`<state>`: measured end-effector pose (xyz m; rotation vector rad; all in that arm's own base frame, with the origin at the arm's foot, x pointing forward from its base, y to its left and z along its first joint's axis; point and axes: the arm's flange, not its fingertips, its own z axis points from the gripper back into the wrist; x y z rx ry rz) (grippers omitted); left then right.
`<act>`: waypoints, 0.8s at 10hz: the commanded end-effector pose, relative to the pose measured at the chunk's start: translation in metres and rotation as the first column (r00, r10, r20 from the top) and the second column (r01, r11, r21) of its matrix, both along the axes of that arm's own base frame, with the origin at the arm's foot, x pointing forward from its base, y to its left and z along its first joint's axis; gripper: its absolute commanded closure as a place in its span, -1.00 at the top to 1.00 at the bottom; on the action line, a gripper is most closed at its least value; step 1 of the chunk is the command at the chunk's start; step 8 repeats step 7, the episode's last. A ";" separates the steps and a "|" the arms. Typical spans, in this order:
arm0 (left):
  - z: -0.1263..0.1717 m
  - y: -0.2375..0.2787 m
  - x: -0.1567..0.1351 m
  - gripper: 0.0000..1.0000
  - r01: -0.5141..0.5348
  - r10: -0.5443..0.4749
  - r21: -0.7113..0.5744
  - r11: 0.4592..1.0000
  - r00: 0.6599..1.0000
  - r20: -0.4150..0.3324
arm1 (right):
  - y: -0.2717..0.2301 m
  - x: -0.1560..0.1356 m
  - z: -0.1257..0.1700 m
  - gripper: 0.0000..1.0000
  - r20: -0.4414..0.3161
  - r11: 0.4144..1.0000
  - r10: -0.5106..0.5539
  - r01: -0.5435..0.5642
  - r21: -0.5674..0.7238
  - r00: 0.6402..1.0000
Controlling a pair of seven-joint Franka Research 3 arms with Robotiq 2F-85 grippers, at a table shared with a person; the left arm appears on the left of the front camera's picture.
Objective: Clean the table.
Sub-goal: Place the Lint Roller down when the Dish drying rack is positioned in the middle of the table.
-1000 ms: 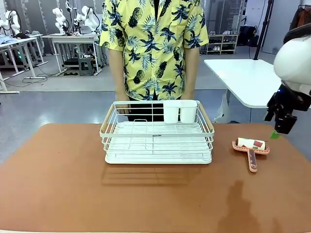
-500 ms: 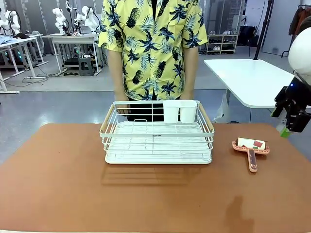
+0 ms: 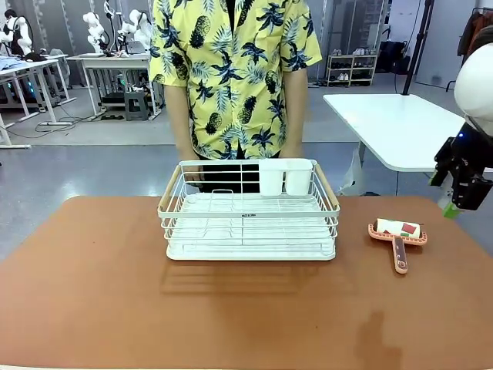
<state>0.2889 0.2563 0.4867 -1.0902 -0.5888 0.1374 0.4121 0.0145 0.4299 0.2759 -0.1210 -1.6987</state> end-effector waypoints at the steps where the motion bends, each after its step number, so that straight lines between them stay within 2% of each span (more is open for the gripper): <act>1: 0.001 0.001 -0.002 1.00 0.005 -0.005 -0.012 1.000 1.000 0.025 | -0.001 -0.002 0.000 1.00 0.001 1.000 0.007 -0.007 0.008 1.000; 8: 0.001 0.001 -0.002 1.00 0.005 -0.005 -0.012 1.000 1.000 0.025 | -0.001 -0.002 0.000 1.00 0.001 1.000 0.007 -0.007 0.008 1.000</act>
